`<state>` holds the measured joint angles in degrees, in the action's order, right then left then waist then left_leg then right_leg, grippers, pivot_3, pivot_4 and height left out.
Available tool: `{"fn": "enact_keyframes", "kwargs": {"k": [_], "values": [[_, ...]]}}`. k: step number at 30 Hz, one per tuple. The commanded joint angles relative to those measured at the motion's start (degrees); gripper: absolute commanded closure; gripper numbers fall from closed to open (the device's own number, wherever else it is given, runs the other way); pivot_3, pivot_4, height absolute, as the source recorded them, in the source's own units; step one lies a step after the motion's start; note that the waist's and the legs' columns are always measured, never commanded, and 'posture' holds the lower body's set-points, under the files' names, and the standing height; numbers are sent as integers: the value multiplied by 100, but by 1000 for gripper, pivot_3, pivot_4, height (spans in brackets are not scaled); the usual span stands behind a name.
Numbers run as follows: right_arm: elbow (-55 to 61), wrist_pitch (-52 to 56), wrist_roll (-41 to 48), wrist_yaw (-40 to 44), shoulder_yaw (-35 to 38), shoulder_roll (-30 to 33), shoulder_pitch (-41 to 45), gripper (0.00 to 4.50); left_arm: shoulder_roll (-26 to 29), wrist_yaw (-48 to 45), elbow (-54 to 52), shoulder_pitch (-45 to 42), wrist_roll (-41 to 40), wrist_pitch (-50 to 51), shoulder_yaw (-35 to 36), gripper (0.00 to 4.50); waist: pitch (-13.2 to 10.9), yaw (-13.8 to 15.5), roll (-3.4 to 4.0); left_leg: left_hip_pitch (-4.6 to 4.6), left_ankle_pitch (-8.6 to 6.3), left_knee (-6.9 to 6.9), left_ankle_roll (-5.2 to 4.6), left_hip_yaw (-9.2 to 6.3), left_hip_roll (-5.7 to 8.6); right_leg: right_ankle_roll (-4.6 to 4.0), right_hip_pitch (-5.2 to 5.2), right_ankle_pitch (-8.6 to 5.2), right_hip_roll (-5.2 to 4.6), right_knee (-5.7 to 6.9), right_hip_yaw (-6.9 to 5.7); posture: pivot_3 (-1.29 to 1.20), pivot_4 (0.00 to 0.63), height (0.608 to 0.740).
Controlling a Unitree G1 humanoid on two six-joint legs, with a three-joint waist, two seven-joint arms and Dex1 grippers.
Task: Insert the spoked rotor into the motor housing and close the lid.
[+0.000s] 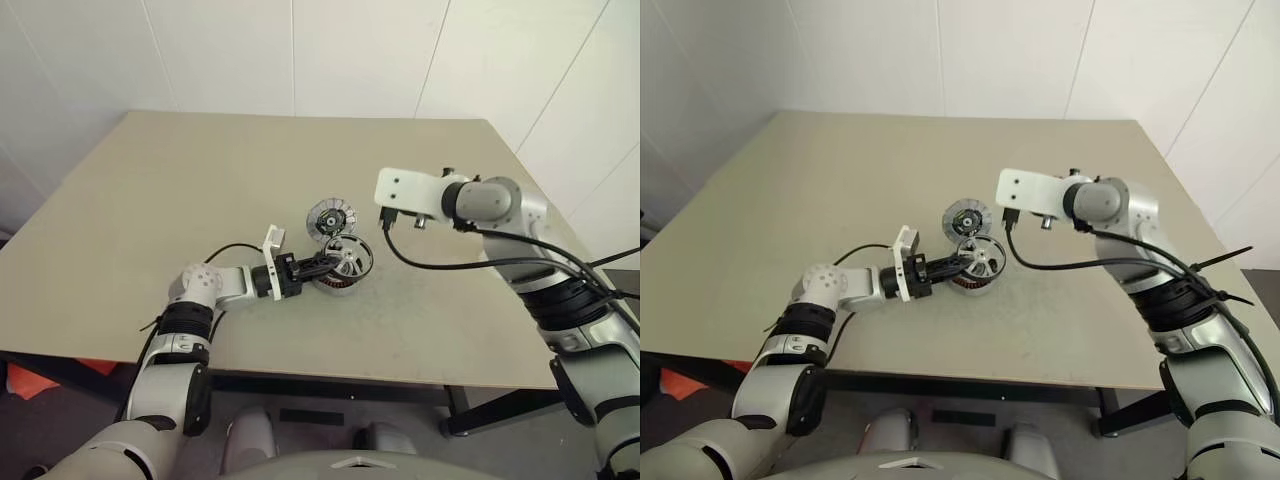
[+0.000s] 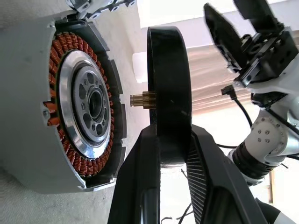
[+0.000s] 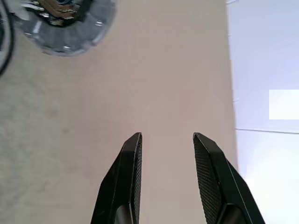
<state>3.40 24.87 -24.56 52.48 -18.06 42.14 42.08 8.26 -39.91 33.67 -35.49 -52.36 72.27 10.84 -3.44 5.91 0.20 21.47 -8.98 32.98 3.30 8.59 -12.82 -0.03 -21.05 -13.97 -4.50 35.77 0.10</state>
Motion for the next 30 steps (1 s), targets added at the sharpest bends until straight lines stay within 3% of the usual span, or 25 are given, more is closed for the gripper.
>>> {"fn": "enact_keyframes", "kwargs": {"k": [1, 30], "values": [[79, -36, 13, -107, 183, 6, 153, 2586, -51, -107, -114, -97, 41, -47, 87, 3998, 0, 0, 0, 2, -2, 0, -3, 0, 0, 0, 0, 0, 0, -3, -1, 0, 0, 740], [-59, -181, 71, -301, 145, -118, 77, 2586, 25, -109, -501, 107, 387, -94, 78, 3998, -1, -4, 1, 13, -4, 1, -8, 0, 0, 0, -8, 0, -1, -6, -2, 0, 0, 740]]}}
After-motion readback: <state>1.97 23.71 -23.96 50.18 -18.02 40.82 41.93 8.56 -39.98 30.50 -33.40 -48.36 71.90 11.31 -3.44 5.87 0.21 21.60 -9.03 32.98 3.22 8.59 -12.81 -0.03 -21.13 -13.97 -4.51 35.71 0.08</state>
